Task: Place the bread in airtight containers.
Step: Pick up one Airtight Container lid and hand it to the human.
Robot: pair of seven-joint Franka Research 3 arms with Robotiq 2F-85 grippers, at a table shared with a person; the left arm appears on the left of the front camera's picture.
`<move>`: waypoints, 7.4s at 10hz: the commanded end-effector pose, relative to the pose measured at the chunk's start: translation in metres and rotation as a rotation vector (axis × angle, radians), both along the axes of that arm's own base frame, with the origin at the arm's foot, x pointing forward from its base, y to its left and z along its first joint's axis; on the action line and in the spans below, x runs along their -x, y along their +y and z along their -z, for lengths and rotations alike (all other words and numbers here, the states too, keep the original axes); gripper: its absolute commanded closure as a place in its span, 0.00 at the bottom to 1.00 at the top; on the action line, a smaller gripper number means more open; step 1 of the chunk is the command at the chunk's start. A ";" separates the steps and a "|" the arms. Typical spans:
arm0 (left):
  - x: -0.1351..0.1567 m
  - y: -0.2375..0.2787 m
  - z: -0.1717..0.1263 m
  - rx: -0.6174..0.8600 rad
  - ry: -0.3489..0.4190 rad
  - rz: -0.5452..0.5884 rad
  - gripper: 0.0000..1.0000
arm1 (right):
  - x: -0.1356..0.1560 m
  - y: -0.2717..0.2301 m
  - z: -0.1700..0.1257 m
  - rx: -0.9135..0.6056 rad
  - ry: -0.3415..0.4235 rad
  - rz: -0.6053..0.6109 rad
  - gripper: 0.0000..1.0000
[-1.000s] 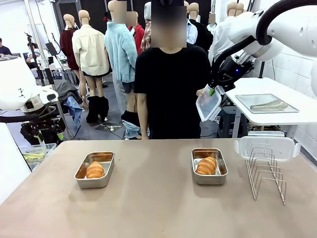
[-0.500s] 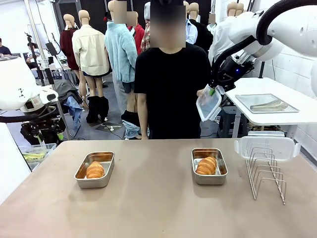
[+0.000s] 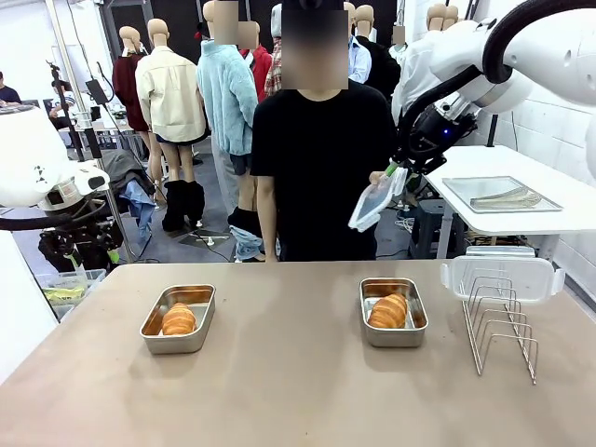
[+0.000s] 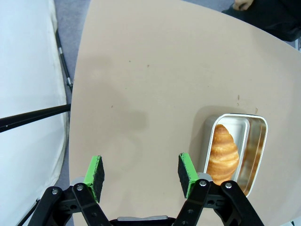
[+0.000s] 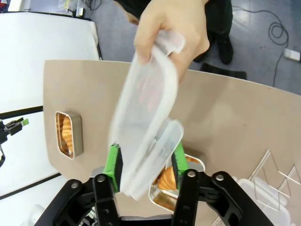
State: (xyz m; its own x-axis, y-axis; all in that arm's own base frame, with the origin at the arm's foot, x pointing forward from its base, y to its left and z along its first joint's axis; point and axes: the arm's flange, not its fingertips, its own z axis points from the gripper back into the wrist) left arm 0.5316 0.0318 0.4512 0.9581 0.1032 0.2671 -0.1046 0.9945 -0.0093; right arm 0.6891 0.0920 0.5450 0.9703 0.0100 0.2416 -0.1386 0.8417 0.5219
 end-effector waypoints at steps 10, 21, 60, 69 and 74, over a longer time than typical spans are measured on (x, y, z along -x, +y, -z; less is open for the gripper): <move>0.001 0.001 -0.001 0.000 0.000 -0.001 0.18 | 0.127 -0.074 0.003 0.344 -0.004 -0.154 0.15; 0.001 0.001 -0.001 0.000 0.000 -0.001 0.18 | 0.172 -0.098 0.000 0.413 0.023 -0.370 0.15; 0.001 0.001 -0.001 0.000 0.000 -0.001 0.18 | 0.172 -0.098 0.000 0.413 0.023 -0.370 0.15; 0.001 0.001 -0.001 0.000 0.000 -0.001 0.18 | 0.172 -0.098 0.000 0.413 0.023 -0.370 0.15; 0.001 0.001 -0.001 0.000 0.000 -0.001 0.18 | 0.172 -0.098 0.000 0.413 0.023 -0.370 0.15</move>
State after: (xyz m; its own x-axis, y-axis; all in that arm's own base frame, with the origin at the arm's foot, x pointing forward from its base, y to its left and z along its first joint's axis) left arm 0.5316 0.0319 0.4511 0.9581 0.1034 0.2670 -0.1047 0.9945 -0.0093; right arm 0.5128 -0.0086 0.5450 0.8810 0.4595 0.1131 -0.4721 0.8695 0.1454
